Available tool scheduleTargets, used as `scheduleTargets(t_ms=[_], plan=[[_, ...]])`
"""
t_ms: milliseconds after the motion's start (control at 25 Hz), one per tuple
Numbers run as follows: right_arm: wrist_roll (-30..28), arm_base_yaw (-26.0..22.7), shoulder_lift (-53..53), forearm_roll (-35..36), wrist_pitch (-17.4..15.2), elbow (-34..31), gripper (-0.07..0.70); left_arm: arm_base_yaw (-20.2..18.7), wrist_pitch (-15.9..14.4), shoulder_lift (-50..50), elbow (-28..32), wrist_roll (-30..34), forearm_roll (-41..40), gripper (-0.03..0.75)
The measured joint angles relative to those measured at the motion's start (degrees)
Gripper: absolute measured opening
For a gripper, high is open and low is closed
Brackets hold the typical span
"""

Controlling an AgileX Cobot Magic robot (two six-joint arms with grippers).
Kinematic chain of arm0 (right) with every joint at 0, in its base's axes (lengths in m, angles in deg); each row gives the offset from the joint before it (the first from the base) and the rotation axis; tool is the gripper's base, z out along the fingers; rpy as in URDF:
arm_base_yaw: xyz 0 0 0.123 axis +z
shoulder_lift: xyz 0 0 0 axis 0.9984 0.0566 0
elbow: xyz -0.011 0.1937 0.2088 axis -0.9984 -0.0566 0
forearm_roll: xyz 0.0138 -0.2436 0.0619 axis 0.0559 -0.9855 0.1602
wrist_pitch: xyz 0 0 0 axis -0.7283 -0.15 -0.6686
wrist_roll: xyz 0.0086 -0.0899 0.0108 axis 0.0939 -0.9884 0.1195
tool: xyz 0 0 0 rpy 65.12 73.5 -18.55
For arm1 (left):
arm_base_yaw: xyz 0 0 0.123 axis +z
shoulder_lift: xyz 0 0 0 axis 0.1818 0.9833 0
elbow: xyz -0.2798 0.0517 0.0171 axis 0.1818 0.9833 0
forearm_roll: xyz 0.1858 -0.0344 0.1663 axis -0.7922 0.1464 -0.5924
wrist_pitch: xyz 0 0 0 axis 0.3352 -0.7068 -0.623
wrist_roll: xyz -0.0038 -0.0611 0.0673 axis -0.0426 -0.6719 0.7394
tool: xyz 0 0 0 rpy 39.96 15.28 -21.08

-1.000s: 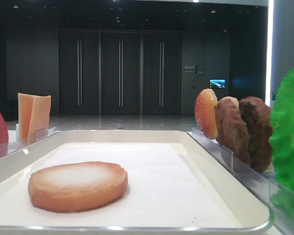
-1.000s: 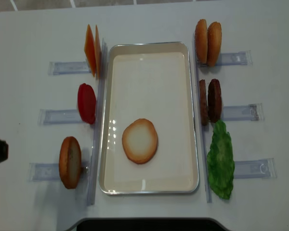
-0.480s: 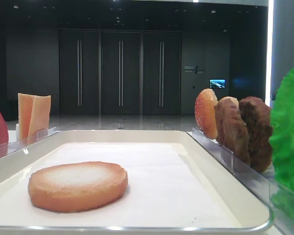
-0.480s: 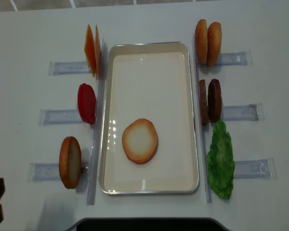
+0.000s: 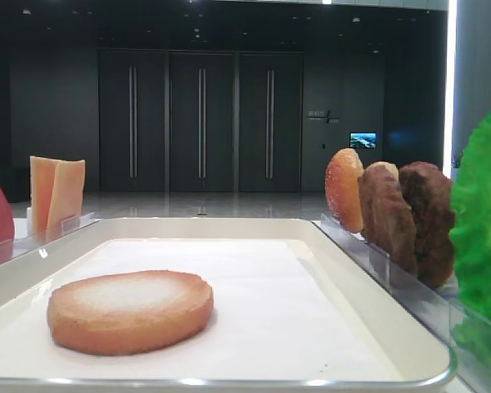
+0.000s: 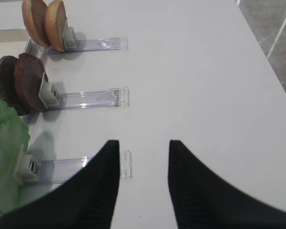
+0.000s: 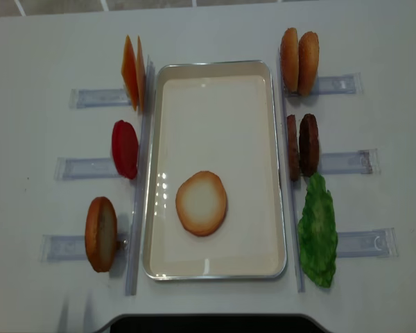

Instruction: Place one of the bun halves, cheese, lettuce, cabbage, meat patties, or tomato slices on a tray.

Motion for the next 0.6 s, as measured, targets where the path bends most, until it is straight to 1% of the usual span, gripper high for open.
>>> scheduleTargets(t_ms=[240, 600], plan=[[0.00, 0.00, 0.00, 0.00, 0.00, 0.00, 0.244, 0.00, -0.05, -0.05, 0.06, 0.00, -0.05, 0.292], [0.00, 0.00, 0.00, 0.00, 0.00, 0.00, 0.244, 0.00, -0.05, -0.05, 0.06, 0.00, -0.05, 0.286]])
